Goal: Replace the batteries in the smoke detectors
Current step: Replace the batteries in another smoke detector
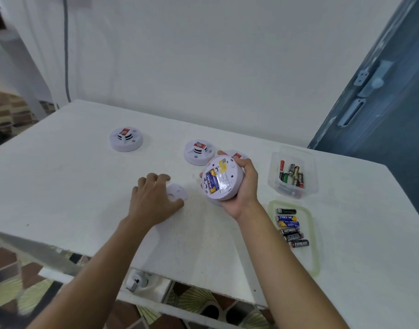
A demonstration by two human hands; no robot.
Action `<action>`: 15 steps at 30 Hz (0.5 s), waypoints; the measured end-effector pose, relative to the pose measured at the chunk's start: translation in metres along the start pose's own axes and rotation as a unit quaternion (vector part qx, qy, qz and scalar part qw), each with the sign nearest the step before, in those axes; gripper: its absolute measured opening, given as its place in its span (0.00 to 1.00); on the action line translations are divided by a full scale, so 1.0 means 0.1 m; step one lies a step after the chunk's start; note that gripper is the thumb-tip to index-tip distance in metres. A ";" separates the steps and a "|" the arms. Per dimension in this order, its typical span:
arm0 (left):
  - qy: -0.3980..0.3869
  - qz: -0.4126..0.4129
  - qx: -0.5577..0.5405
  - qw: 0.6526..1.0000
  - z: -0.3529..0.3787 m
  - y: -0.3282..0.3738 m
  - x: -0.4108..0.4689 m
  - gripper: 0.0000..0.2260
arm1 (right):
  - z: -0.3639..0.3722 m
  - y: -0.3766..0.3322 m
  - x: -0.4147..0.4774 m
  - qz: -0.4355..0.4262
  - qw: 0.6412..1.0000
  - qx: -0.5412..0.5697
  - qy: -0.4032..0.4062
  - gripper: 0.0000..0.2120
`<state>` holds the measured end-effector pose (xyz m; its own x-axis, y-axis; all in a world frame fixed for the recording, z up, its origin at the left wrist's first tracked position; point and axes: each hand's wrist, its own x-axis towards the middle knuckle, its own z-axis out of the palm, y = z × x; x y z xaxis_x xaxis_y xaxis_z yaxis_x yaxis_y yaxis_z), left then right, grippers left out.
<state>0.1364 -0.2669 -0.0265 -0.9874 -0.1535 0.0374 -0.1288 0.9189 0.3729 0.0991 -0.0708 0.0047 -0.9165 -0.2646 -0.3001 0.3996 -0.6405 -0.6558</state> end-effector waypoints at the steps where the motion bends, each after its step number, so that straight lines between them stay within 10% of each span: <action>1: 0.020 0.015 -0.041 0.999 -0.04 0.06 -0.01 0.27 | 0.00 0.01 0.01 0.003 1.000 0.000 -0.004 0.20; 7: 0.076 0.193 -0.196 0.959 -0.26 0.47 -0.08 0.19 | -0.03 0.01 0.05 0.027 0.999 -0.002 -0.035 0.25; 15: 0.085 0.220 -0.191 0.953 -0.22 0.63 -0.08 0.20 | -0.04 -0.06 0.02 0.018 0.999 -0.035 -0.025 0.27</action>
<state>0.1385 -0.2159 0.0171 -0.9049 0.1281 0.4060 0.3685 0.7133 0.5961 0.0946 -0.0648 0.0055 -0.9006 -0.3229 -0.2908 0.4311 -0.5788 -0.6922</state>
